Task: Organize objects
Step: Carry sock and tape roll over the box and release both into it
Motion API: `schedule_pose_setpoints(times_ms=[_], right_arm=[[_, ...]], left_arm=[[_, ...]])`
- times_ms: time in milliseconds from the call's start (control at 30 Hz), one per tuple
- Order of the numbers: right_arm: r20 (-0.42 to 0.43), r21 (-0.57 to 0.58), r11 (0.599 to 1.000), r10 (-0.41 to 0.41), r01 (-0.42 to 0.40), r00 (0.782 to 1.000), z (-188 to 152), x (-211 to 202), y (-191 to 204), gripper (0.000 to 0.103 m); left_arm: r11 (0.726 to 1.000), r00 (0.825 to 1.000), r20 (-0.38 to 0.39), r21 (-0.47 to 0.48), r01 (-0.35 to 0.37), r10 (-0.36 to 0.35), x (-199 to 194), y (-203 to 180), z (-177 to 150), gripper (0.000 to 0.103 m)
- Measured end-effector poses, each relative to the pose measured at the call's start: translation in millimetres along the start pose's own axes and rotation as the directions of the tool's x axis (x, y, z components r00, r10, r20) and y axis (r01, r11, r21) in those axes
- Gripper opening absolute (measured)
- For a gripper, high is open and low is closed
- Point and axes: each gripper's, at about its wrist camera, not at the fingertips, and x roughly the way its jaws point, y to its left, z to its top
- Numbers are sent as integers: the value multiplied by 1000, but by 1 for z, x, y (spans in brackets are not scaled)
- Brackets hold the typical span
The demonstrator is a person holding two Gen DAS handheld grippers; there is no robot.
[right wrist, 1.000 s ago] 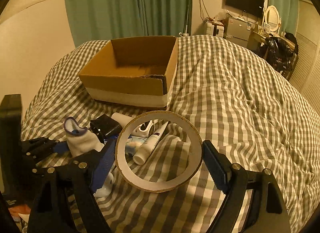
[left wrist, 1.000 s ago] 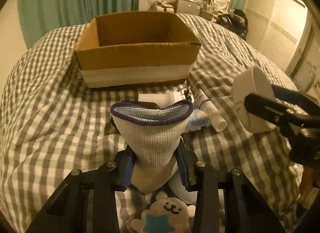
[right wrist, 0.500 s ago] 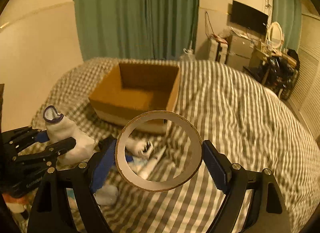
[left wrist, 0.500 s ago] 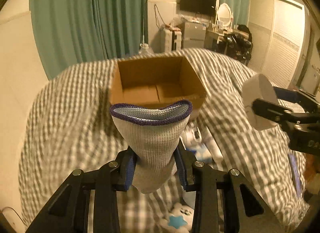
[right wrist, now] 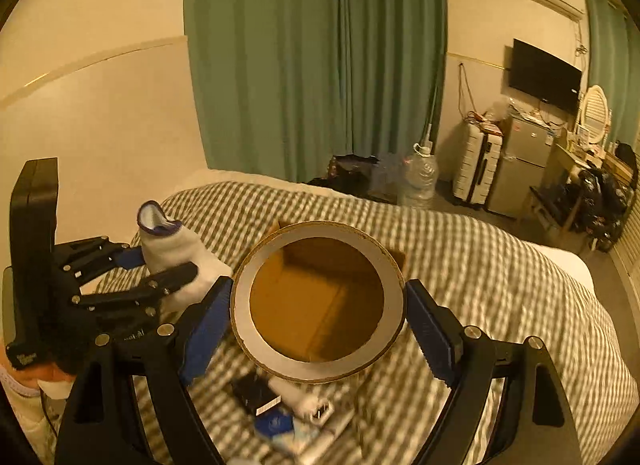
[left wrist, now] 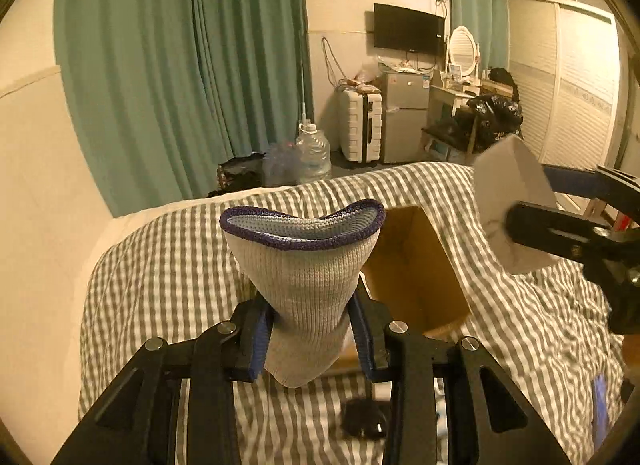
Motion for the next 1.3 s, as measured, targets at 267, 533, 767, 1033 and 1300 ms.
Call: schedule_pose_setpoints(times_ms=[267,533,767,1033,1300], right_arm=[[-25,71,997,27,-25,999,43,93,-11,84],[-119,137,990,45,-29,992,23,181,-29,84],[-178,137,990,45,-21,983,-5,221,-41,84],[-153,161,986,68,-43,986,-13,219,-49,90],[-122,222,975,56,-27,991,0,164,-63,98]], left_arm=[[1000,999,-30,-4,26,-26,76,9,25,36],[997,993,-84,-17,82,-83,146,9,17,36],[995,987,-124,-9,99,-99,177,4,3,36],[989,983,-117,32,143,-139,176,-11,-4,52],[995,992,-87,33,96,-93,129,-9,-1,87]])
